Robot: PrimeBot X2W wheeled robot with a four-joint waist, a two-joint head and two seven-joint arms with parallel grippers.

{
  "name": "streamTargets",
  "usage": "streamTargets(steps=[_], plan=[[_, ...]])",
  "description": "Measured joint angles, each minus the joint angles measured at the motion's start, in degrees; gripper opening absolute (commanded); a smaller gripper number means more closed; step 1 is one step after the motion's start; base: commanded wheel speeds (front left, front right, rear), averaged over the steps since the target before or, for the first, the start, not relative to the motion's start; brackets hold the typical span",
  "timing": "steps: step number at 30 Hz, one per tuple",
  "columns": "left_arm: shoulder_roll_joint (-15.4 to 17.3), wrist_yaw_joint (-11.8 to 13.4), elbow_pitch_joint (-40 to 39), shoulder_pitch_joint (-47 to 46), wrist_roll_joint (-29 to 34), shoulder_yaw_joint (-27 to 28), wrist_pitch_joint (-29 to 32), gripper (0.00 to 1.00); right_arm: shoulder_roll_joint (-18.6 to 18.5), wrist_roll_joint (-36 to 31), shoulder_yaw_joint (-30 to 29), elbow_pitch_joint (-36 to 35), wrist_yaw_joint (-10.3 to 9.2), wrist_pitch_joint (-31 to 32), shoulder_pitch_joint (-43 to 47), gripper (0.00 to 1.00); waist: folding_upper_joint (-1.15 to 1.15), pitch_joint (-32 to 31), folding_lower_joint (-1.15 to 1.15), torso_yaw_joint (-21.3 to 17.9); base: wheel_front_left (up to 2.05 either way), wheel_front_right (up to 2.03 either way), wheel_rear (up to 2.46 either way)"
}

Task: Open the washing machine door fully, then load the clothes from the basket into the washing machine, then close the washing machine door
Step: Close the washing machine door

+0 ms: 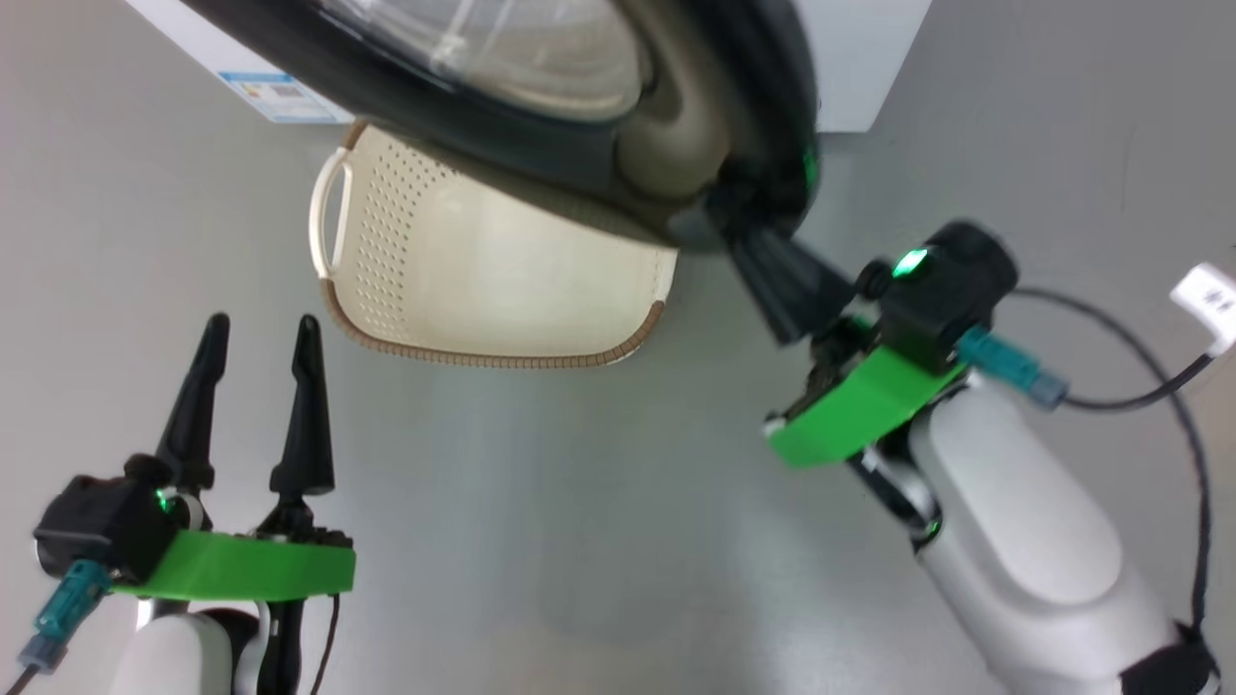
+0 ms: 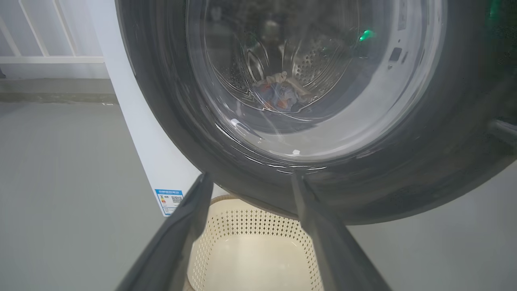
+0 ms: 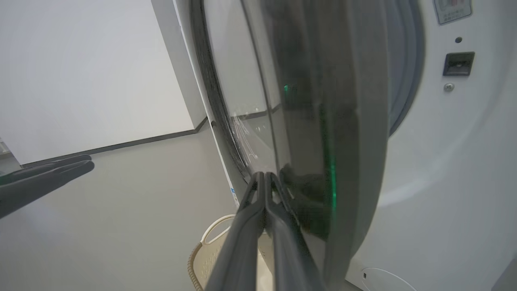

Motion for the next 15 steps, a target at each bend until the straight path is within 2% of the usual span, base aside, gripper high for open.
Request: streamTargets(steps=[15], plan=[[-0.05, 0.00, -1.32, -3.75, 0.02, -2.25, -0.01, 1.00, -0.88, -0.78, -6.50, 4.09, 0.01, -0.19, -15.71, 0.00, 0.00, 6.21, 0.00, -0.38, 0.00, 0.00, 0.00]])
